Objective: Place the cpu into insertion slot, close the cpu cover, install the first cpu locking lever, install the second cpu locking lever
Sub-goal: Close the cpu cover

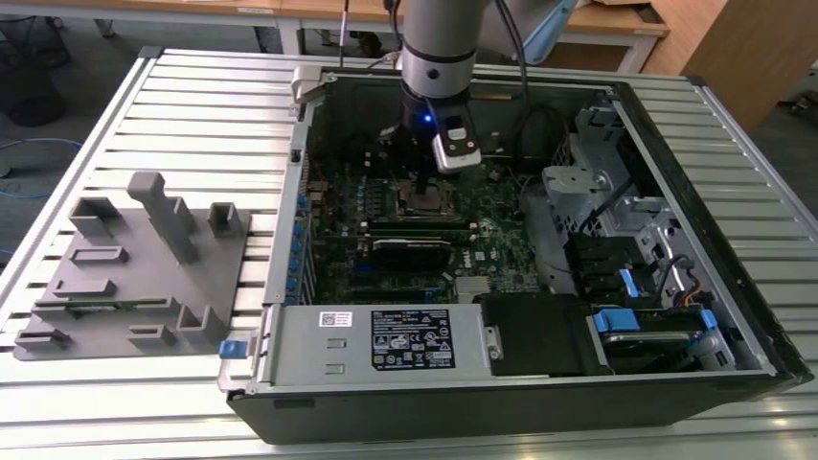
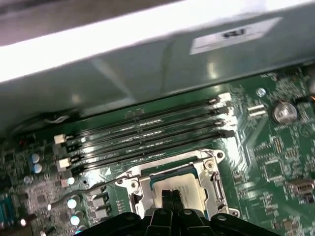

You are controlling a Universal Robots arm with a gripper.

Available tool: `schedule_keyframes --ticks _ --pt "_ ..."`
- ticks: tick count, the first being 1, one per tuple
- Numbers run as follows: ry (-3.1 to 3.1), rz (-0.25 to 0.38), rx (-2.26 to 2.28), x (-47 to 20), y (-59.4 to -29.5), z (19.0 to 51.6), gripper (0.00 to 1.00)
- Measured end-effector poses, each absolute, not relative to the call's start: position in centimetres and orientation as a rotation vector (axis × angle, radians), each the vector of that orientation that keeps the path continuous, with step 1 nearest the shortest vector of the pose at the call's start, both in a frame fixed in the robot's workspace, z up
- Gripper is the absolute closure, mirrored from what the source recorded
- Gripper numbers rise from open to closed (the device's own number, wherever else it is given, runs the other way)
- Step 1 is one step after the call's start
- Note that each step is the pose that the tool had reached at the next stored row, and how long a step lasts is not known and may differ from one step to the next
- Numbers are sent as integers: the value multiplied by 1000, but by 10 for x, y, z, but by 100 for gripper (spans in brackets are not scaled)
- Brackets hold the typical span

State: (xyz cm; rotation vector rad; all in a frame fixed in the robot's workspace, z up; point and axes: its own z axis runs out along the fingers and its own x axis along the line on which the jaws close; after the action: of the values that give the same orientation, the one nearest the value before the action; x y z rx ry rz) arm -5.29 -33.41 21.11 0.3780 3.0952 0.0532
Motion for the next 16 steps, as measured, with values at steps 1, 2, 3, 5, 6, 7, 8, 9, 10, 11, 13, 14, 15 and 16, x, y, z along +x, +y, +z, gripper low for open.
schedule_keyframes --ticks 1,2,3,5,6,7,8,9,10,11,13,14,15,16 --pt "3099 54 351 -53 -334 211 90" --pt "3102 54 322 -53 -334 211 90" --pt "3105 54 298 -53 -334 211 90" --pt "3110 55 245 -53 -334 210 90" --pt "3112 55 218 -53 -334 210 90" --pt "3115 56 189 -53 -334 210 90" --pt "3116 56 162 -53 -334 210 90" --pt "3118 56 136 -53 -334 209 90" --pt "3119 56 113 -53 -334 209 90" --pt "3120 56 97 -53 -334 209 90" --pt "3120 56 89 -53 -334 209 90" --pt "3120 57 89 -53 -334 209 90" --pt "3120 57 89 -53 -334 209 90" --pt "3120 57 89 -53 -334 209 90"
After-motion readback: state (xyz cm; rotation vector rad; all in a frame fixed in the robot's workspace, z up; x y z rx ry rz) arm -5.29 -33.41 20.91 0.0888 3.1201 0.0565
